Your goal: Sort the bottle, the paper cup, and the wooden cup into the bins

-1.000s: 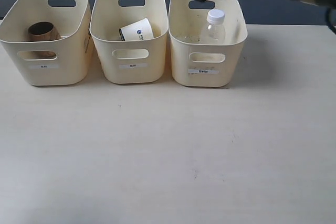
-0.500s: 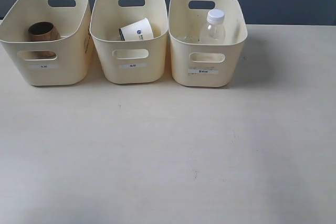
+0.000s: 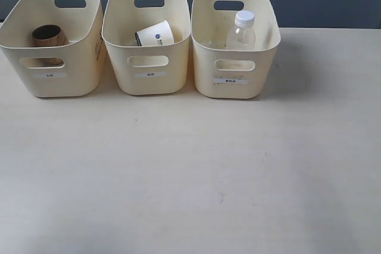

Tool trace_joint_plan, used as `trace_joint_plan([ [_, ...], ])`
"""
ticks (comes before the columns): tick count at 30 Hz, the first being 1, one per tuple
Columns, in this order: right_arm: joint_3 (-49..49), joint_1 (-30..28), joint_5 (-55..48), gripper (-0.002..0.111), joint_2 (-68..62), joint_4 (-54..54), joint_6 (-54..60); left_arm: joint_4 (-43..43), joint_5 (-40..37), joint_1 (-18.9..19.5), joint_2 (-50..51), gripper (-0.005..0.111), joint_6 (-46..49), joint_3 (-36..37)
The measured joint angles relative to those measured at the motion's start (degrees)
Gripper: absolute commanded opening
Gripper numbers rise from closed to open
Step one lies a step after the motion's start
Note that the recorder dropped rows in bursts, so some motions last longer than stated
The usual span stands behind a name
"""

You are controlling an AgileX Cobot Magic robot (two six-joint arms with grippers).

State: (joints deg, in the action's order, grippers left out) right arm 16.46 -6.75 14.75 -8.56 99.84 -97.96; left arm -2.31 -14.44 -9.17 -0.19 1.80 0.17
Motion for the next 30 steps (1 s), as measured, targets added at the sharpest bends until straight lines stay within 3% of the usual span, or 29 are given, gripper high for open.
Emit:
trace_joint_plan([
  [9,-1.2,0.0,0.6,-0.001,0.0,-2.4,0.3,0.0,0.0,0.0,0.0,0.0,0.0,0.0],
  [15,-5.0,0.0,4.8,-0.001,0.0,-41.0,36.4,0.0,0.0,0.0,0.0,0.0,0.0,0.0],
  [21,-10.3,0.1,-3.7,-0.001,0.0,-79.5,73.0,0.0,0.0,0.0,0.0,0.0,0.0,0.0],
  [25,-10.9,1.6,-9.7,-0.001,0.0,-90.2,87.1,0.0,0.0,0.0,0.0,0.0,0.0,0.0],
  [30,-13.0,2.6,-12.0,-0.001,0.0,-96.5,95.3,0.0,0.0,0.0,0.0,0.0,0.0,0.0],
])
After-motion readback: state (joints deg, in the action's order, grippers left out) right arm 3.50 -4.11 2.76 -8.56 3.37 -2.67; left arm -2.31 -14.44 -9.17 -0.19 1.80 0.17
